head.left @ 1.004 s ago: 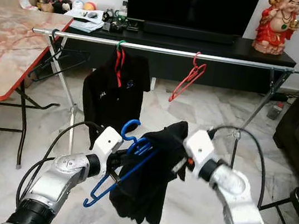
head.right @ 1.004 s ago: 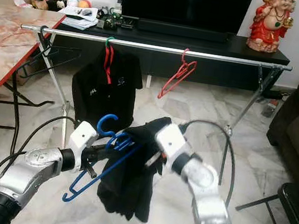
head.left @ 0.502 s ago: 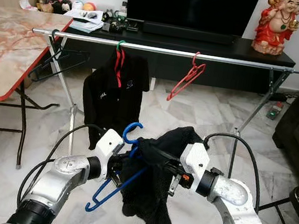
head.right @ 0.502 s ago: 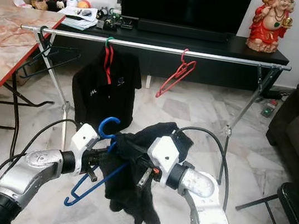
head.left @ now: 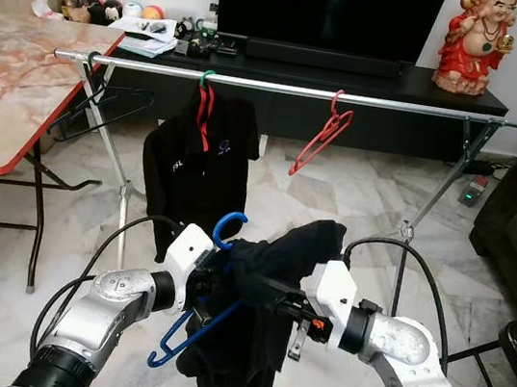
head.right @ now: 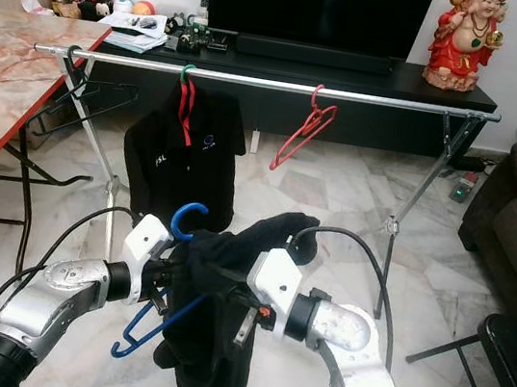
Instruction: Hang hanger
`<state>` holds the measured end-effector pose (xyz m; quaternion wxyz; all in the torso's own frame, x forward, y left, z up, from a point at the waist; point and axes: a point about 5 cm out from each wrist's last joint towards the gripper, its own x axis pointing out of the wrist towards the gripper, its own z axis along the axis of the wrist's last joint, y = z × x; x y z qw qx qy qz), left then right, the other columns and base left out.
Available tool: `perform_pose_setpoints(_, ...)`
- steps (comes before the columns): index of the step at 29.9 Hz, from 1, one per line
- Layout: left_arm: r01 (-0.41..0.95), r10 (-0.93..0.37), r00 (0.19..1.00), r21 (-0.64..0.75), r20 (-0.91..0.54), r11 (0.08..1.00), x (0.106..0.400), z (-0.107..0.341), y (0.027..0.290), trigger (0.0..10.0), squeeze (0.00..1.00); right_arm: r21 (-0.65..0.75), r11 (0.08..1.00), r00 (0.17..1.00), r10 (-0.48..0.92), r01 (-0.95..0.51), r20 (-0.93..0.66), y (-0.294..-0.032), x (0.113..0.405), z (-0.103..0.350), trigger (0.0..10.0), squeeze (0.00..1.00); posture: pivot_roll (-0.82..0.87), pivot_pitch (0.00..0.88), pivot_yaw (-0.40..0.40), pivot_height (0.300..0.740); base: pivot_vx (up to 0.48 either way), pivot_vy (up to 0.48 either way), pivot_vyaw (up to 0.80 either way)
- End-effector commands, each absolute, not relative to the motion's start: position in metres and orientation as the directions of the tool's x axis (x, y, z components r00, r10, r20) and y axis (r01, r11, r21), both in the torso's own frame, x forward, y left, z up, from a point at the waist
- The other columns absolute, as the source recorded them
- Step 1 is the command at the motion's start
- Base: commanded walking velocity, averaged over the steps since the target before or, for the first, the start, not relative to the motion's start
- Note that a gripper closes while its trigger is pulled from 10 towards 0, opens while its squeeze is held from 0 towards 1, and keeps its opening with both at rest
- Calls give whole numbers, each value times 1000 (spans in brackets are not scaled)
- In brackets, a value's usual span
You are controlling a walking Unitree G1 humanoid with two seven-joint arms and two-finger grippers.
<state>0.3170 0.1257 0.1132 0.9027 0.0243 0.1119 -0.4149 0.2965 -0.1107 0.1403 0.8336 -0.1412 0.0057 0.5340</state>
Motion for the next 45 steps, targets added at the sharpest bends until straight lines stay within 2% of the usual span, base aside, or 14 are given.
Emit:
perform_pose_setpoints(1,761,-753,629,-47,-195,647,318,120,125,10000,0,-256,429,475,866,-866,-155,-115,302,142,10000,0,5,30,-12,740,0,0,0)
perform_pose_setpoints(8,763,-756,625,-49,-194,644,318,120,125,10000,0,-239,421,461,876,-875,-145,-113,300,145,10000,0,3,29,-11,740,0,0,0)
perform_pose_setpoints(9,764,-756,625,-49,-194,644,318,120,125,10000,0,-240,425,466,873,-873,-145,-113,300,144,10000,325,3,29,-11,740,0,0,0)
perform_pose_setpoints(10,764,-756,625,-48,-195,644,317,120,124,10000,0,-242,427,468,872,-871,-146,-113,301,144,10000,325,3,29,-11,740,0,0,0)
perform_pose_setpoints(11,764,-756,624,-49,-195,643,317,120,124,10000,0,-241,429,469,871,-871,-146,-113,301,144,10000,804,3,28,-12,740,0,0,0)
perform_pose_setpoints(13,763,-755,626,-50,-195,645,318,120,125,10000,0,-241,429,470,870,-871,-149,-113,302,143,10000,933,2,27,-11,740,0,0,0)
perform_pose_setpoints(24,756,-748,633,-46,-198,653,318,119,127,10000,0,-245,430,487,830,-869,-271,-130,293,125,10000,953,-2,26,-15,740,0,0,0)
perform_pose_setpoints(25,756,-748,634,-47,-198,653,318,119,127,10000,0,-242,433,489,828,-868,-274,-131,292,124,10000,996,-2,26,-15,740,0,0,0)
perform_pose_setpoints(35,756,-748,634,-48,-198,653,319,118,126,10000,0,-242,448,505,813,-861,-290,-133,289,119,10000,1000,-2,27,-15,740,0,0,0)
perform_pose_setpoints(38,755,-747,634,-48,-198,654,319,118,126,10000,0,-262,470,533,797,-843,-285,-133,292,119,10000,1000,-1,27,-15,740,0,0,0)
perform_pose_setpoints(41,755,-747,634,-47,-201,654,318,118,126,10000,0,-303,555,624,748,-775,-225,-135,303,127,10000,1000,-2,28,-15,740,0,0,0)
perform_pose_setpoints(45,754,-741,635,-36,-218,656,318,115,128,10000,0,-316,606,668,729,-730,-146,-137,309,141,10000,1000,-2,29,-16,740,0,0,0)
